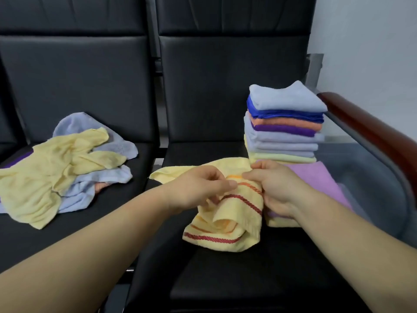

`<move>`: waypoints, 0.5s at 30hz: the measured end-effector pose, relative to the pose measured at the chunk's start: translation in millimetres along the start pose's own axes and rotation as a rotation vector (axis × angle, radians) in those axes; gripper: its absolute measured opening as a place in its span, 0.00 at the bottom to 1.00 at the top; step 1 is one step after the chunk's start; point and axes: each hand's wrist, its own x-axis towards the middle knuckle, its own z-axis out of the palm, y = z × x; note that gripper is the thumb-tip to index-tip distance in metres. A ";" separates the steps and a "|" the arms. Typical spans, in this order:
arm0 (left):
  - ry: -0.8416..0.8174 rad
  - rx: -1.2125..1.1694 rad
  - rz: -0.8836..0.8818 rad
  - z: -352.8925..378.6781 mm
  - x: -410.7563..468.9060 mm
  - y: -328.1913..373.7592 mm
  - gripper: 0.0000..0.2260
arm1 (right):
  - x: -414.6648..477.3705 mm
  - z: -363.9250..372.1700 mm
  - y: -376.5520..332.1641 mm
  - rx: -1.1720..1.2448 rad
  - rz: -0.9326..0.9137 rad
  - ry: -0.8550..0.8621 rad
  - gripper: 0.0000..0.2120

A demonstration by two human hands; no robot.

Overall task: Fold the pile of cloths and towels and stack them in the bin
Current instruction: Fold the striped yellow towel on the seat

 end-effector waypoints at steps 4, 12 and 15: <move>-0.060 -0.020 -0.086 13.4 10.0 -7.7 0.19 | 6.6 -0.3 -2.6 0.114 -0.008 -0.059 0.14; 0.176 -0.433 -0.157 -2.9 18.2 -9.0 0.05 | 1.0 0.9 -5.0 -0.047 -0.048 -0.217 0.03; 0.266 -0.548 -0.162 -11.8 18.0 -8.2 0.06 | -0.3 4.1 1.3 -0.308 -0.073 -0.254 0.09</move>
